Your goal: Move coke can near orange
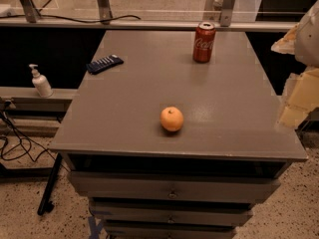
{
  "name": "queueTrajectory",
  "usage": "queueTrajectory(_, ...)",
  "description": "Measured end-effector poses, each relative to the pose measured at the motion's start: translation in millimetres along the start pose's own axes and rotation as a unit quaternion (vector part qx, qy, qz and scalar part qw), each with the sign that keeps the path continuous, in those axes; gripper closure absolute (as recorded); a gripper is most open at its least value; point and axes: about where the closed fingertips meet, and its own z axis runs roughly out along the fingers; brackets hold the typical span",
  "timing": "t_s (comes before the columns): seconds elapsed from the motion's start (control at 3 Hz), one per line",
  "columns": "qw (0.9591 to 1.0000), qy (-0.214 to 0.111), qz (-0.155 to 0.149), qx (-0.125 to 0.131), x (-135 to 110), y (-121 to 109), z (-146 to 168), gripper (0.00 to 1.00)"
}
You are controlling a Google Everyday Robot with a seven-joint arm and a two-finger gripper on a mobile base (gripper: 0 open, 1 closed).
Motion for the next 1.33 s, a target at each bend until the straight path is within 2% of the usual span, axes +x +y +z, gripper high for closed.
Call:
queueTrajectory(0.67, 0.9999, -0.01, 0.005, 0.006, -1.6, -6.1, 3.2, 0.0)
queueTrajectory(1.0, 0.9989, -0.037, 0.019, 0.021, -3.0, -29.6, 22.2, 0.0)
queueTrajectory(1.33, 0.9963, -0.069, 0.042, 0.031, -2.0, -71.2, 60.5, 0.0)
